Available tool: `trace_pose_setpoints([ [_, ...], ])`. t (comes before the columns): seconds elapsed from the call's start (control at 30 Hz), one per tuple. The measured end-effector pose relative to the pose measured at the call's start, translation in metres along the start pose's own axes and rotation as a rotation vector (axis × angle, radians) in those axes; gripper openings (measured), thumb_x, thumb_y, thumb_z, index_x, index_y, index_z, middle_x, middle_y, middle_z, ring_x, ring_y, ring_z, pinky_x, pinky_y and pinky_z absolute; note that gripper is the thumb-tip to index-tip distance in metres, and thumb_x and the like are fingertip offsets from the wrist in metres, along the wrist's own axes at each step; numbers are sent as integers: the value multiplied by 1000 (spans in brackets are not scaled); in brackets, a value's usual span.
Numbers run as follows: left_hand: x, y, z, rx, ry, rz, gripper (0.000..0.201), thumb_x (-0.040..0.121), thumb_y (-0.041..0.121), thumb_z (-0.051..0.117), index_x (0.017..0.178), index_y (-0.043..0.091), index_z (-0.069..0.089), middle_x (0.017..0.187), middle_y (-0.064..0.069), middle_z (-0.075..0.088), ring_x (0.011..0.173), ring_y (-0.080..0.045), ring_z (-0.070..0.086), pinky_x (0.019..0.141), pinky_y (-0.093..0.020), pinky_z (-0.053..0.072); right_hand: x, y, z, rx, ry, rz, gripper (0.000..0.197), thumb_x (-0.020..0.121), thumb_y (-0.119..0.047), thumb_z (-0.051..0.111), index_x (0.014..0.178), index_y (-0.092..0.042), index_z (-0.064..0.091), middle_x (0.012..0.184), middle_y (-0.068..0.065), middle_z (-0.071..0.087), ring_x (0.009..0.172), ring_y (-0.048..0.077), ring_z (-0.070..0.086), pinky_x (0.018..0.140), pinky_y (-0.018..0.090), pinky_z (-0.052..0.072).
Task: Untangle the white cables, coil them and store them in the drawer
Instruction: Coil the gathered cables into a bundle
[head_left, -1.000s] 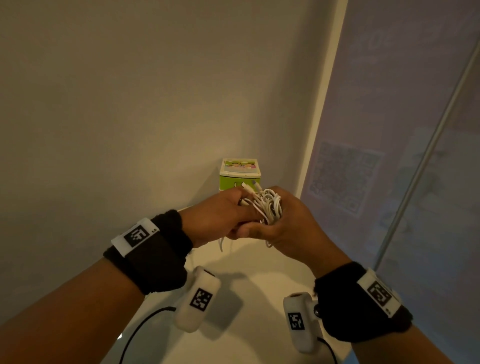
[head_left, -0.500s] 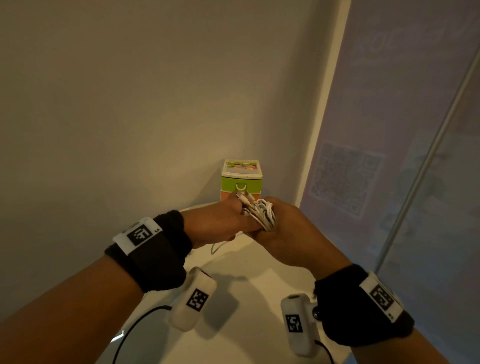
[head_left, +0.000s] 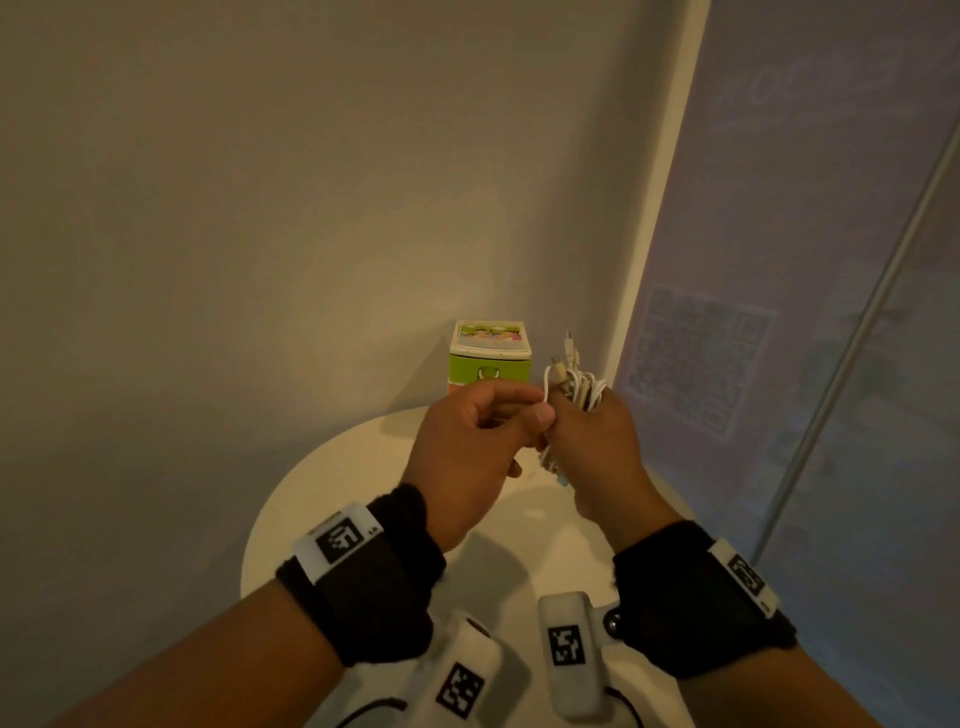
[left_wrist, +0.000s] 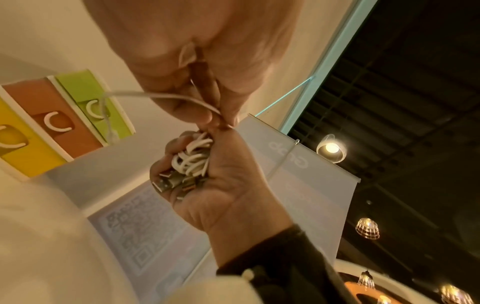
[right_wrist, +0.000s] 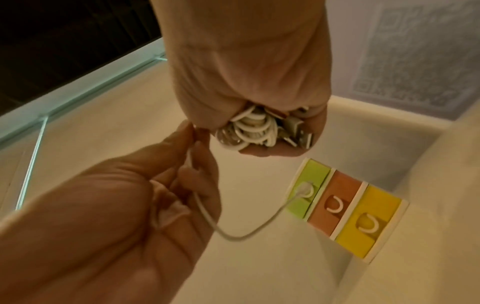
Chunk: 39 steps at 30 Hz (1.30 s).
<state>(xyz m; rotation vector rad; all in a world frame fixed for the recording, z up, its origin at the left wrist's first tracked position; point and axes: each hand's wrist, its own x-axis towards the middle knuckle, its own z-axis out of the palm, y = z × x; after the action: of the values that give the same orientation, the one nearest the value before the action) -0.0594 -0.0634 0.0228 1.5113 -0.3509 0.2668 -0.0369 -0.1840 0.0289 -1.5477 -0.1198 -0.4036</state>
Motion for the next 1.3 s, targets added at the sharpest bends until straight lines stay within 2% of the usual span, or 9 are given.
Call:
trace_pose_setpoints([
  [0.13, 0, -2, -1, 56, 97, 73, 19, 86, 21, 70, 103, 28, 75, 94, 9, 74, 77, -5, 65, 61, -17, 50, -3, -1, 7, -2, -59, 24, 17, 94, -14, 59, 87, -26, 67, 52, -9, 63, 50, 11, 55, 46, 26, 48],
  [0.33, 3, -4, -5, 122, 151, 183, 20, 90, 21, 66, 108, 25, 73, 103, 13, 69, 80, -1, 61, 76, -20, 51, -2, -3, 9, 9, -168, 28, 8, 95, -24, 61, 89, -26, 67, 52, -6, 59, 52, 16, 53, 48, 29, 45],
  [0.5, 7, -1, -7, 60, 69, 155, 18, 91, 20, 64, 106, 25, 74, 96, 13, 69, 77, -2, 61, 61, -13, 45, 2, 0, 5, 110, -293, 64, 13, 96, -23, 60, 105, -19, 67, 59, 4, 59, 53, 20, 51, 51, 34, 44],
  [0.63, 12, 9, -10, -143, -54, -38, 18, 90, 16, 64, 105, 19, 74, 82, -1, 66, 64, -11, 52, 45, -17, 38, 3, -3, -1, 217, -433, 64, 27, 97, -8, 55, 121, -16, 63, 65, 4, 63, 58, 16, 56, 53, 32, 48],
  [0.7, 16, 13, -13, -214, -93, -98, 19, 90, 15, 64, 106, 17, 74, 80, -4, 63, 59, -9, 48, 44, -18, 38, 3, -5, -4, 316, -499, 93, 34, 92, 3, 52, 122, -11, 61, 66, 7, 65, 57, 16, 60, 50, 29, 51],
  [0.77, 17, 14, -13, -221, -98, -101, 19, 91, 14, 63, 107, 18, 73, 83, -7, 62, 60, -10, 49, 47, -20, 41, 4, -7, -6, 401, -532, 147, 34, 85, -2, 55, 117, -11, 62, 68, 9, 65, 58, 17, 61, 51, 30, 51],
  [0.93, 16, 11, -10, -99, -136, -64, 22, 94, 13, 59, 111, 21, 71, 82, -3, 63, 62, -12, 50, 50, -22, 39, 7, -5, 4, 286, -336, 121, 40, 88, -43, 64, 119, -18, 67, 80, 8, 72, 63, 17, 62, 49, 27, 49],
  [1.17, 10, 8, -20, -64, -25, -115, 43, 79, 14, 77, 111, 21, 49, 86, -3, 76, 60, -14, 65, 47, -23, 44, 12, 2, 11, 391, -85, 105, 14, 98, -17, 55, 92, -9, 64, 63, 3, 67, 49, 14, 64, 43, 24, 48],
  [1.3, 7, -2, -46, 640, -241, 175, 10, 92, 22, 62, 97, 26, 70, 84, 20, 68, 76, 6, 60, 70, -7, 41, 29, 2, -6, 595, -85, 157, 32, 98, -14, 52, 67, -14, 61, 57, 3, 56, 44, 13, 54, 41, 24, 45],
])
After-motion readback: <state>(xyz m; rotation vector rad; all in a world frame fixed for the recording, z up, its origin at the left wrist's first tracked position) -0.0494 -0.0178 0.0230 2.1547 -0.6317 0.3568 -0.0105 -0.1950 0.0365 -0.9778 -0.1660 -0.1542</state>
